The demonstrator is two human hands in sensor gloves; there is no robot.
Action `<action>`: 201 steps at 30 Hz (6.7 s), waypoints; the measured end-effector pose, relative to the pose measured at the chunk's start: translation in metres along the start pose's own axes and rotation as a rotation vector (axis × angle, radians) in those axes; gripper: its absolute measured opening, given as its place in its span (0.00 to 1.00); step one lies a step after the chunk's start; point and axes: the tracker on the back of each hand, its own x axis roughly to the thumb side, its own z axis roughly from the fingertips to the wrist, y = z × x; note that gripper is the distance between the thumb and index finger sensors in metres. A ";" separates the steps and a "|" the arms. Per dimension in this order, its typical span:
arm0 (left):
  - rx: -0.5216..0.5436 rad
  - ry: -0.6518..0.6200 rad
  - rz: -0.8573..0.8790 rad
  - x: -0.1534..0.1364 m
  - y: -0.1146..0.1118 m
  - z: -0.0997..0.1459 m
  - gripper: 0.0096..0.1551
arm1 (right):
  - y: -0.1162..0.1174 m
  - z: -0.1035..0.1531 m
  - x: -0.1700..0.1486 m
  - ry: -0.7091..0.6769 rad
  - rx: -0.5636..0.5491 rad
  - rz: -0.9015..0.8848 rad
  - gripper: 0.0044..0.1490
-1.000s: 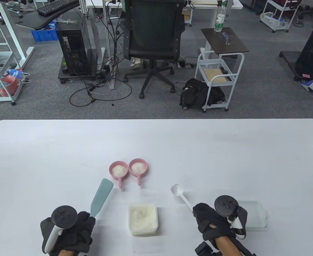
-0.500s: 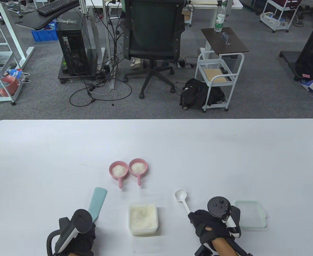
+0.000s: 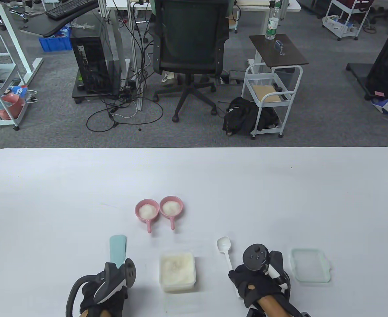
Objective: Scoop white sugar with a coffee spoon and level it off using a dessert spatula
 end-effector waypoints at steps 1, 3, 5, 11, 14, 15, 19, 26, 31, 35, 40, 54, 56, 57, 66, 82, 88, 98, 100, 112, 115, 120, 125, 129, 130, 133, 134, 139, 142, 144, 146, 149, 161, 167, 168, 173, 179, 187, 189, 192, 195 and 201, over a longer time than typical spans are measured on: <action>0.000 0.002 -0.002 0.000 0.000 -0.001 0.37 | 0.000 0.000 0.000 0.003 0.008 0.014 0.23; -0.006 0.006 0.008 -0.001 -0.001 -0.001 0.37 | 0.001 0.000 0.002 0.006 0.002 0.034 0.23; -0.008 0.005 0.033 -0.003 -0.002 -0.002 0.36 | 0.001 0.001 0.003 0.009 -0.001 0.073 0.22; 0.016 0.015 0.030 -0.002 -0.002 -0.002 0.36 | 0.001 0.004 0.003 0.030 -0.003 0.096 0.25; -0.003 0.016 0.055 -0.004 -0.001 -0.004 0.36 | 0.001 0.006 0.004 0.041 -0.018 0.136 0.25; -0.010 0.017 0.082 -0.006 -0.001 -0.005 0.35 | 0.001 0.007 0.005 0.047 -0.019 0.149 0.26; -0.008 0.013 0.097 -0.008 -0.002 -0.006 0.34 | -0.001 0.009 0.005 0.064 0.000 0.166 0.32; -0.019 -0.001 0.087 -0.006 -0.003 -0.007 0.36 | -0.054 0.046 0.005 -0.001 -0.169 0.098 0.40; -0.016 -0.010 0.022 -0.003 -0.001 -0.004 0.37 | -0.110 0.065 -0.016 0.045 -0.393 -0.097 0.43; -0.017 -0.024 -0.001 0.000 0.001 0.001 0.39 | -0.120 0.061 -0.047 0.103 -0.455 -0.207 0.54; -0.028 -0.040 0.012 0.000 0.001 0.002 0.40 | -0.118 0.051 -0.089 0.181 -0.438 -0.261 0.68; -0.064 -0.057 0.036 -0.001 0.002 0.000 0.43 | -0.105 0.024 -0.144 0.311 -0.194 -0.156 0.91; -0.062 -0.056 0.035 -0.001 0.002 0.001 0.42 | -0.095 0.014 -0.131 0.361 -0.155 0.040 0.93; -0.064 -0.059 0.045 -0.003 0.002 0.000 0.42 | -0.090 0.008 -0.125 0.373 -0.137 0.110 0.92; -0.078 -0.068 0.059 -0.004 0.003 0.000 0.42 | -0.080 -0.002 -0.128 0.447 -0.102 0.146 0.84; -0.070 -0.074 0.073 -0.004 0.005 0.001 0.43 | -0.091 0.020 -0.081 0.247 -0.324 0.228 0.83; -0.007 -0.065 0.046 -0.003 0.011 0.007 0.43 | -0.081 0.037 0.003 -0.069 -0.254 0.163 0.81; 0.012 -0.063 0.070 -0.009 0.014 0.009 0.43 | -0.014 0.038 0.138 -0.281 -0.118 0.421 0.81; 0.021 -0.071 0.088 -0.011 0.016 0.010 0.43 | 0.001 0.037 0.156 -0.326 -0.095 0.464 0.81; 0.027 -0.112 0.127 -0.012 0.017 0.011 0.42 | 0.023 0.008 0.179 -0.662 0.036 0.632 0.81; 0.012 -0.122 0.140 -0.012 0.017 0.011 0.42 | 0.024 0.003 0.181 -0.673 0.086 0.644 0.79; 0.003 -0.129 0.143 -0.011 0.017 0.011 0.42 | 0.025 0.000 0.181 -0.686 0.163 0.636 0.76; 0.015 -0.133 0.141 -0.010 0.018 0.012 0.42 | 0.026 0.000 0.181 -0.691 0.178 0.656 0.73; 0.045 -0.129 0.137 -0.009 0.020 0.014 0.42 | 0.026 -0.001 0.178 -0.697 0.176 0.635 0.72; 0.052 -0.128 0.140 -0.009 0.020 0.015 0.42 | 0.026 -0.001 0.177 -0.698 0.175 0.633 0.72; 0.079 -0.121 0.130 -0.009 0.022 0.016 0.42 | 0.024 -0.002 0.175 -0.692 0.167 0.611 0.73; 0.086 -0.120 0.129 -0.009 0.022 0.016 0.42 | 0.023 -0.002 0.174 -0.691 0.167 0.607 0.73; 0.151 -0.128 0.131 -0.007 0.025 0.021 0.42 | 0.021 -0.004 0.172 -0.680 0.160 0.599 0.73; 0.258 -0.149 0.139 -0.002 0.028 0.030 0.42 | 0.020 -0.004 0.171 -0.678 0.155 0.594 0.72; 0.375 -0.172 0.131 0.003 0.030 0.039 0.40 | 0.020 -0.004 0.170 -0.678 0.154 0.582 0.72; 0.405 -0.220 0.083 0.011 0.032 0.045 0.37 | 0.020 -0.004 0.170 -0.681 0.148 0.576 0.73; 0.367 -0.339 0.088 0.024 0.030 0.053 0.33 | 0.019 -0.006 0.167 -0.687 0.139 0.551 0.72; 0.190 -0.527 0.113 0.042 0.030 0.052 0.31 | 0.019 -0.009 0.162 -0.667 0.217 0.528 0.68; 0.140 -0.545 0.175 0.038 0.029 0.048 0.31 | 0.018 -0.009 0.161 -0.657 0.221 0.480 0.54; 0.142 -0.544 0.173 0.038 0.029 0.048 0.31 | 0.018 -0.008 0.161 -0.659 0.218 0.482 0.55; 0.156 -0.540 0.159 0.038 0.027 0.049 0.31 | 0.020 -0.008 0.160 -0.661 0.269 0.464 0.65; 0.157 -0.537 0.163 0.038 0.027 0.049 0.31 | 0.026 -0.007 0.161 -0.650 0.237 0.533 0.63; 0.161 -0.536 0.160 0.039 0.028 0.050 0.31 | 0.045 0.007 0.173 -0.699 -0.048 0.851 0.73; 0.158 -0.537 0.164 0.039 0.028 0.050 0.31 | 0.047 0.008 0.175 -0.700 -0.063 0.877 0.75; 0.156 -0.538 0.168 0.039 0.028 0.049 0.31 | 0.045 0.006 0.172 -0.683 -0.018 0.838 0.77; 0.160 -0.537 0.164 0.039 0.028 0.049 0.31 | 0.034 0.004 0.164 -0.715 0.013 0.674 0.80; 0.158 -0.537 0.166 0.039 0.028 0.049 0.30 | 0.023 0.019 0.163 -0.765 -0.069 0.671 0.77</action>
